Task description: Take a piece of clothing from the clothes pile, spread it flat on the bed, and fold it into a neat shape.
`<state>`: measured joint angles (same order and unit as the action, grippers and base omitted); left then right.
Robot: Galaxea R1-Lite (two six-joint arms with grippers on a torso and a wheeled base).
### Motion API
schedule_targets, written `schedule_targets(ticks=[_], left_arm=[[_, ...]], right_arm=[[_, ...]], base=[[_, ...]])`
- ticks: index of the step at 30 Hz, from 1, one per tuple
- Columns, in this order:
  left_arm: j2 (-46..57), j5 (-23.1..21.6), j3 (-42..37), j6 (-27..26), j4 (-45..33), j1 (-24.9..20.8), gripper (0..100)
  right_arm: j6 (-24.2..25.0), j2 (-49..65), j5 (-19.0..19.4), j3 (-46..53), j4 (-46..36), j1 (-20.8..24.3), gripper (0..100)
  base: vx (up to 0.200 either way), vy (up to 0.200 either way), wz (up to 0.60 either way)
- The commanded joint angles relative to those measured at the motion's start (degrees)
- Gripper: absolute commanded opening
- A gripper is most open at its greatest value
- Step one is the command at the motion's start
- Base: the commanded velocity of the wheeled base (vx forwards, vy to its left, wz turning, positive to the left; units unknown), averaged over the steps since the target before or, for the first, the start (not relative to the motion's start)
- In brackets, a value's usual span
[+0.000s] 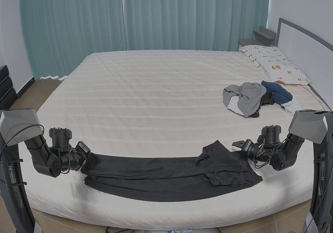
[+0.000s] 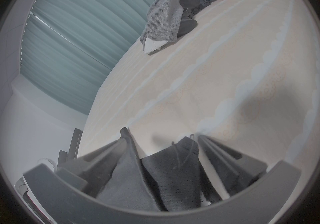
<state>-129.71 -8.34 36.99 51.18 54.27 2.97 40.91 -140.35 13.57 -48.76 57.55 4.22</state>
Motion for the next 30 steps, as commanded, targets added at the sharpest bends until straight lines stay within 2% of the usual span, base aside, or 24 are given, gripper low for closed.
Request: schedule_targets(ticks=[1, 6, 12, 27, 28, 30], left_arm=[[-0.2, 0.0, 0.0, 0.0, 0.0, 0.0, 0], [-0.3, 0.1, -0.1, -0.3, 0.0, 0.1, 0], [-0.5, 0.1, 0.0, -0.3, 0.0, 0.2, 0], [-1.3, 1.3, 0.4, -1.1, -0.1, 0.0, 0], [-1.3, 1.3, 0.5, -1.1, -0.2, -0.1, 0], [-1.2, 1.3, 0.5, -1.1, -0.5, -0.1, 0]], right_arm=[[-0.3, -1.2, 0.1, -0.2, -0.1, 0.4, 0], [-0.8, -0.9, -0.3, -2.1, 0.3, 0.1, 0], [-0.7, -0.7, -2.8, -5.3, 0.8, -0.9, 0], [-1.2, -5.2, -2.8, -7.1, 4.5, -0.7, 0], [-1.2, -5.3, -2.8, -7.1, 4.5, -0.8, 100], [-1.2, -5.1, -2.8, -6.9, 4.6, -0.8, 100]], base=[[0.0, 0.0, 0.0], [0.0, 0.0, 0.0], [0.0, 0.0, 0.0], [0.0, 0.0, 0.0], [0.0, 0.0, 0.0], [0.0, 0.0, 0.0]])
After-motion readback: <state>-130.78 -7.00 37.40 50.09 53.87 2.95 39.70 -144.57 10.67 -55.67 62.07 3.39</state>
